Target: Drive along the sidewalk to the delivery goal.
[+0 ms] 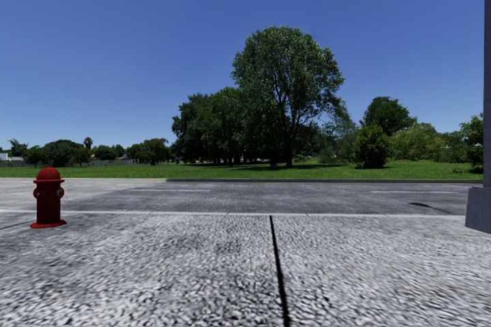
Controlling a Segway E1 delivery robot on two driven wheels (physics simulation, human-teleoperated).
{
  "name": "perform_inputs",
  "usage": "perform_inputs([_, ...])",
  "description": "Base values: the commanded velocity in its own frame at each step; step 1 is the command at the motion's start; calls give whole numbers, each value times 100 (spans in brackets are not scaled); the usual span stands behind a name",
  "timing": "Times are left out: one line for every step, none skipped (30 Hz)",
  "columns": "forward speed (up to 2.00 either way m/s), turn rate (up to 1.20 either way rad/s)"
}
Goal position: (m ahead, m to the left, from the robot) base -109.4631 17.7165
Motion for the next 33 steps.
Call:
perform_inputs([63, 0])
perform_inputs([63, 12])
perform_inputs([63, 31])
perform_inputs([63, 44])
perform_inputs([63, 47])
perform_inputs([63, 54])
perform_inputs([63, 54])
perform_inputs([63, 63])
perform_inputs([63, 66])
perform_inputs([63, 69])
perform_inputs([63, 69])
perform_inputs([63, 78])
perform_inputs([63, 85])
perform_inputs([63, 87])
perform_inputs([63, 87])
perform_inputs([63, 87])
perform_inputs([63, 87])
perform_inputs([69, 87])
perform_inputs([78, 87])
perform_inputs([78, 87])
perform_inputs([81, 87])
perform_inputs([82, 87])
perform_inputs([83, 87])
perform_inputs([83, 87])
perform_inputs([83, 87])
perform_inputs([83, 87])
perform_inputs([83, 87])
perform_inputs([83, 87])
perform_inputs([83, 87])
perform_inputs([87, 87])
perform_inputs([91, 87])
perform_inputs([93, 87])
perform_inputs([95, 87])
